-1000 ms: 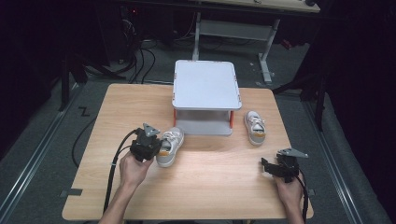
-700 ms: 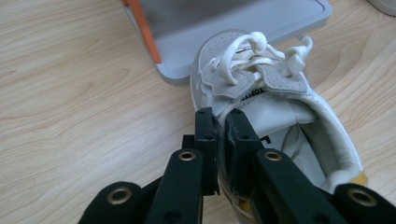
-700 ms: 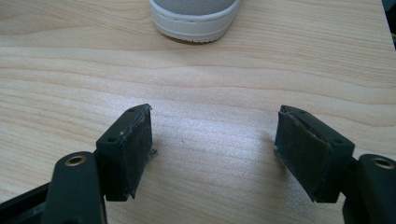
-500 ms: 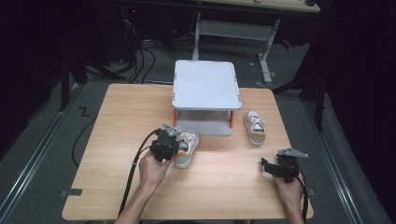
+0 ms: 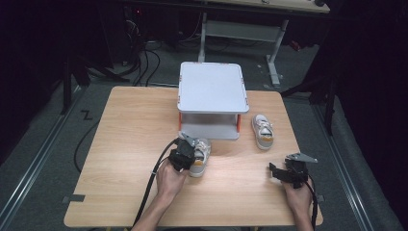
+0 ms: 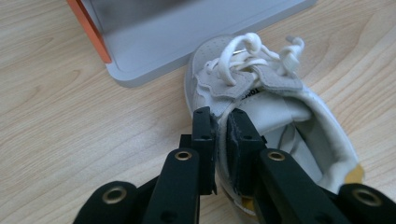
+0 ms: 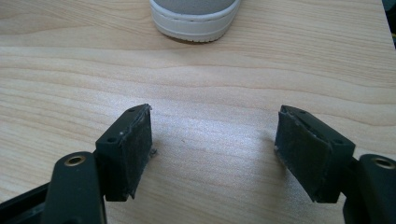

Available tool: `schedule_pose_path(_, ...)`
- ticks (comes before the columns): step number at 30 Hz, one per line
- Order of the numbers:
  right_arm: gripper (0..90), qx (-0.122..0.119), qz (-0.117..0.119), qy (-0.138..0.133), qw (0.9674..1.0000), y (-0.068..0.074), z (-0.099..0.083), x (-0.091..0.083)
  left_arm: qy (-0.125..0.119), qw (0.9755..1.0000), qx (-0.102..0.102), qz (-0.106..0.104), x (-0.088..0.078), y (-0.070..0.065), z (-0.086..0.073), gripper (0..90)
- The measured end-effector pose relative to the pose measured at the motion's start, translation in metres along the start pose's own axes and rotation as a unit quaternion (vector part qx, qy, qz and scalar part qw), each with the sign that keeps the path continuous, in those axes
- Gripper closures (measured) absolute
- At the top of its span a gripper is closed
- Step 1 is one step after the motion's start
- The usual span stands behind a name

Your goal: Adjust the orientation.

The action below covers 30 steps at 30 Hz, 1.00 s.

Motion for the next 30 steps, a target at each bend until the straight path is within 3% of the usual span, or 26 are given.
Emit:
schedule_pose_path(13,27.4,0.0,0.0,0.0,1.0,0.0,0.0,0.0,0.004,0.999,0.0,-0.044,0.0005,-0.0074,-0.0058,76.7)
schedule_pose_path(20,27.4,0.0,0.0,0.0,1.0,-0.0001,0.0,0.0001,-0.003,0.9973,-0.016,-0.071,0.0004,-0.0059,-0.008,70.5)
schedule_pose_path(25,27.4,0.0,0.0,0.0,1.0,-0.0001,0.0,0.0001,-0.01,0.9959,-0.017,-0.089,-0.0009,-0.0077,-0.0068,60.4)
schedule_pose_path(30,27.4,0.0,0.0,0.0,1.0,-0.0001,0.0,0.0001,-0.028,0.9952,-0.02,-0.092,-0.0052,-0.0074,-0.0039,49.4)
Point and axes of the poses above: each handheld gripper's, and its own axes: x roughly forward along the jaws, z roughly out of its top, y roughly to its left, the point moved 7 cm from there along x, roughly forward along the jaws, and after that the axes turned 1 degree about -y, right-handed, at the moved point
